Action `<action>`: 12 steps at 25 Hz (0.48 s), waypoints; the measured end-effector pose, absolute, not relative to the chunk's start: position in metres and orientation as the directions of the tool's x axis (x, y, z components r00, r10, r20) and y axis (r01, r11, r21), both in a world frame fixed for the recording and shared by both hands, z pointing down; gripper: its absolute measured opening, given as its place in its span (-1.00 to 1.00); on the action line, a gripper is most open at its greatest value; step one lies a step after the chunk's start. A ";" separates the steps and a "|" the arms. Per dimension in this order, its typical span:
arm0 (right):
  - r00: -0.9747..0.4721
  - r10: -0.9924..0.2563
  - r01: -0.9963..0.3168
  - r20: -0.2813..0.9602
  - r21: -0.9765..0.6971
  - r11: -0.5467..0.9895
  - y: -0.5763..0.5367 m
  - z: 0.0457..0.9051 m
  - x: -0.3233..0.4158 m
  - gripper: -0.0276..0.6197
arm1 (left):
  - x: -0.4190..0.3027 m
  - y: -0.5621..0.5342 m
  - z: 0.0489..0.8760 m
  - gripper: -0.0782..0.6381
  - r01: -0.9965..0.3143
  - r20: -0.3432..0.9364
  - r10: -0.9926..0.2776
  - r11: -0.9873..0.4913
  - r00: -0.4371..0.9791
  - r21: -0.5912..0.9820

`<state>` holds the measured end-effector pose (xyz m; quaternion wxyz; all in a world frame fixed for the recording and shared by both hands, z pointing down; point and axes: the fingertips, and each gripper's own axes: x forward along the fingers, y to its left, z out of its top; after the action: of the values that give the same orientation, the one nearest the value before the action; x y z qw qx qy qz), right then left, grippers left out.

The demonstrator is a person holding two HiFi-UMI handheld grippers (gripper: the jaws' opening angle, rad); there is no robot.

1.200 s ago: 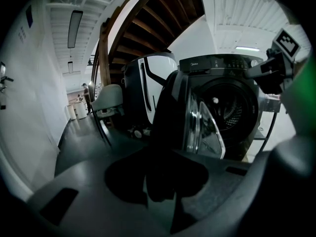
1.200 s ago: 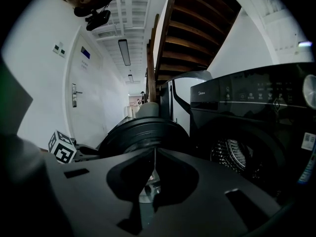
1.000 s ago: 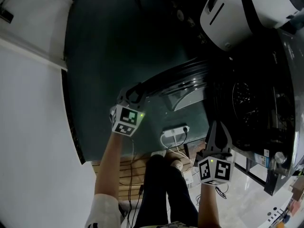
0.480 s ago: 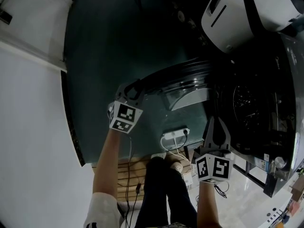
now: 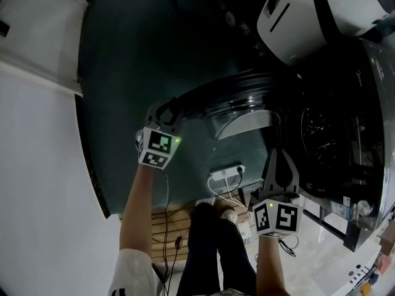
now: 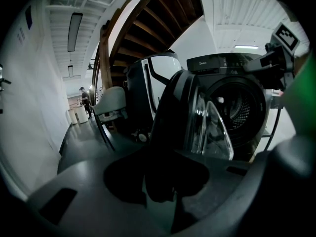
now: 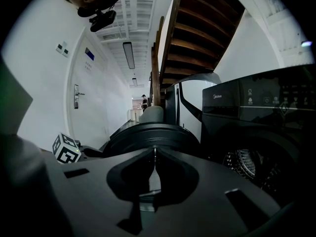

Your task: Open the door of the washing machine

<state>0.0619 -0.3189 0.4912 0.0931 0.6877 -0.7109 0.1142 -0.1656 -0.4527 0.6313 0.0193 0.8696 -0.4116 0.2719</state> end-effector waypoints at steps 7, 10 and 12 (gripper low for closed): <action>-0.066 -0.956 -0.998 0.286 -0.042 0.056 -0.312 0.489 0.057 -0.85 | -0.171 -0.449 0.635 -0.54 -0.775 0.495 -0.756 -0.589 0.428 -0.229; -0.081 -0.957 -0.997 0.280 -0.029 0.076 -0.309 0.484 0.056 -0.85 | -0.176 -0.446 0.625 -0.54 -0.800 0.467 -0.777 -0.562 0.423 -0.211; -0.083 -0.959 -0.997 0.272 -0.028 0.079 -0.308 0.479 0.056 -0.85 | -0.180 -0.444 0.612 -0.54 -0.809 0.449 -0.792 -0.546 0.414 -0.217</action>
<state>0.0562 -0.3080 0.4792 0.0915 0.6708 -0.7287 0.1034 -0.1805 -0.4445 0.6121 0.0168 0.8406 -0.4762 0.2576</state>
